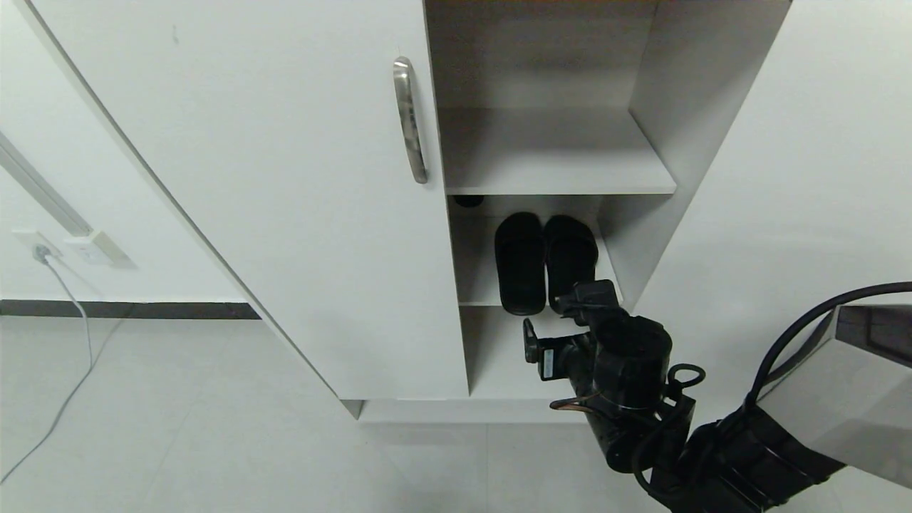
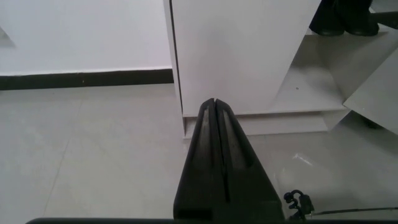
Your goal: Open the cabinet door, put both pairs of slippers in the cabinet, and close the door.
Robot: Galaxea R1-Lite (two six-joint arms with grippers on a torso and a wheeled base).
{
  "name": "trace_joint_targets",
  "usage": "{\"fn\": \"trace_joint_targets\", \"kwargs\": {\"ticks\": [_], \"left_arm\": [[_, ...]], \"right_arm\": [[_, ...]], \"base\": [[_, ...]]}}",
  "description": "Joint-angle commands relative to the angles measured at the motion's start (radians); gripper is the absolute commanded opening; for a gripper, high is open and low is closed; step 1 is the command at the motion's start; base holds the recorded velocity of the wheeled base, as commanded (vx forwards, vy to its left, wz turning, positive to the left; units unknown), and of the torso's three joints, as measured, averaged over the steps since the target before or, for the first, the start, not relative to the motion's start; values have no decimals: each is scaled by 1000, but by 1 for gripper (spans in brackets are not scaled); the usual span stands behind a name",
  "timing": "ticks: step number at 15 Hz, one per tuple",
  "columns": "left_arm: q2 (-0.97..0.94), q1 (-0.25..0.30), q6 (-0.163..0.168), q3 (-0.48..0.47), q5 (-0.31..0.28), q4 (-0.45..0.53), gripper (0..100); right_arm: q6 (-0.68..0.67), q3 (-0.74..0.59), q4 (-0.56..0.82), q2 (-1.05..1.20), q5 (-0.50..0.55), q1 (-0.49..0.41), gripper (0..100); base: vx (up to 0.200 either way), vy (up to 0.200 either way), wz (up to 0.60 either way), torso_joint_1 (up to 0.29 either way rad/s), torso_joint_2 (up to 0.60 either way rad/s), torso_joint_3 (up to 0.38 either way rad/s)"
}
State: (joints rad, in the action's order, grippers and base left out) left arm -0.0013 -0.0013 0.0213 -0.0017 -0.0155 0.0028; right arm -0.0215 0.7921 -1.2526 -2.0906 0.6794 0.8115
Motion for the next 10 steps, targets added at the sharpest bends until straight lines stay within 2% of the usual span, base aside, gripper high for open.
{"fn": "trace_joint_targets", "kwargs": {"ticks": [1,10], "left_arm": [[1,0,0,2,0,0,0],[1,0,3,0,0,0,0]], "right_arm": [[0,-4,1,4,0,0,100],[0,-14,1,4,-1,3,100]], "base": [[0,0,0,0,0,0],[0,0,0,1,0,13]]}}
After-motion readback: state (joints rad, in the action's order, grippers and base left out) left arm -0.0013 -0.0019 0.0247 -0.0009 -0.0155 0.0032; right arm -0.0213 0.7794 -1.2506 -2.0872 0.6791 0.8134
